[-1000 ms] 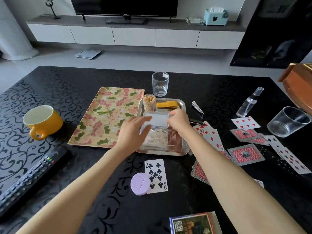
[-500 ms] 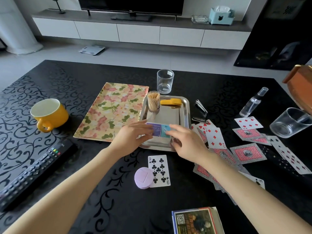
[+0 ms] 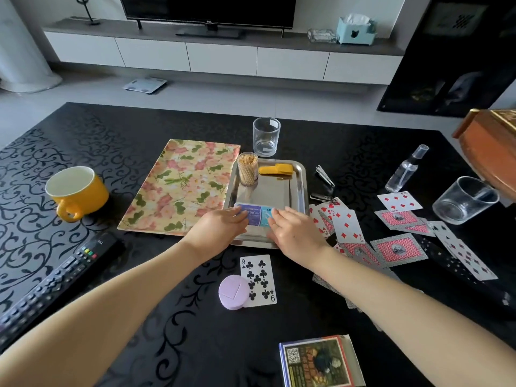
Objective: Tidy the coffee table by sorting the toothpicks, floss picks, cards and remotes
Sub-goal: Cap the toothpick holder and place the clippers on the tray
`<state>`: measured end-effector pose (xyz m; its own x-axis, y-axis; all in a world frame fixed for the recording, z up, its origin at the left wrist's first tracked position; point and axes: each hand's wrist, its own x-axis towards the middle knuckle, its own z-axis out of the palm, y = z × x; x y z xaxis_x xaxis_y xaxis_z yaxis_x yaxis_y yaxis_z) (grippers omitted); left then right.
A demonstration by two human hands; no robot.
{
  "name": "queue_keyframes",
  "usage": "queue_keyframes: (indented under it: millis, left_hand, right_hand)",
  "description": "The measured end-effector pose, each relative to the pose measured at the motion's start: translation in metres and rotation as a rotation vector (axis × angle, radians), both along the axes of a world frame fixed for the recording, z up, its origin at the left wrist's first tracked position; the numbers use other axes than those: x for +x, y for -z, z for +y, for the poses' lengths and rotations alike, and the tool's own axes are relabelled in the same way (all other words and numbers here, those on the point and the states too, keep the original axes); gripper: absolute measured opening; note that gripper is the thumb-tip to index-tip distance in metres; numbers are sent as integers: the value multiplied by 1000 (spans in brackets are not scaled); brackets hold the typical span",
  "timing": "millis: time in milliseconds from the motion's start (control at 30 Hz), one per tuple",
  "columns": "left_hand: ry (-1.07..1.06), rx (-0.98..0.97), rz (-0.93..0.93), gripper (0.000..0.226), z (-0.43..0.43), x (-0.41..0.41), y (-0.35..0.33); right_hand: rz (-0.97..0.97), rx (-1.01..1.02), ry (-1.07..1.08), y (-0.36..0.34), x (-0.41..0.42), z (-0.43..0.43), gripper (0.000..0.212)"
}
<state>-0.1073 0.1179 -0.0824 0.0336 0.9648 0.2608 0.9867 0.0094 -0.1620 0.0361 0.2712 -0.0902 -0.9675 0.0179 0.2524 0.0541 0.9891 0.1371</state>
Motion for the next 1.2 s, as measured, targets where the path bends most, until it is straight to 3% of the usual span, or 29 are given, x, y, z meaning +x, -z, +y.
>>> queue_keyframes:
  millis: [167,267,367,500,767,867,1033,1100,1200]
  left_hand:
    - [-123,-236,161,45,8,3,-6]
    - [-198,-395,126,31,15,2,-14]
    - [-285,-356,-32,27,17,0,-20]
    - [-421,-88,-363,24,14,1,-29]
    - [-650,288,-609,22,42,-13,-41]
    - [-732,292,-721,41,60,-23,-45]
    - [-752,117,-843,76,95,-53,-48]
    - [-746,75,-884,78,106,-63,-46]
    - [-707,80,-902,63,116,-70,-45]
  right_hand:
    - [-145,98,19,-9,-2,-7,32]
    - [-154,-63,100,-22,-2,-17,33]
    - [-74,-280,202,-31,-8,-22,46]
    - [-145,-432,212,-31,-13,-12,51]
    - [-26,-510,228,-26,-12,45,39]
    - [-50,-522,230,-23,-20,55,37]
    - [-18,-566,215,-13,-36,53,43]
    - [15,-594,226,-10,-43,52,46]
    - [-34,-633,194,-10,-53,54,43]
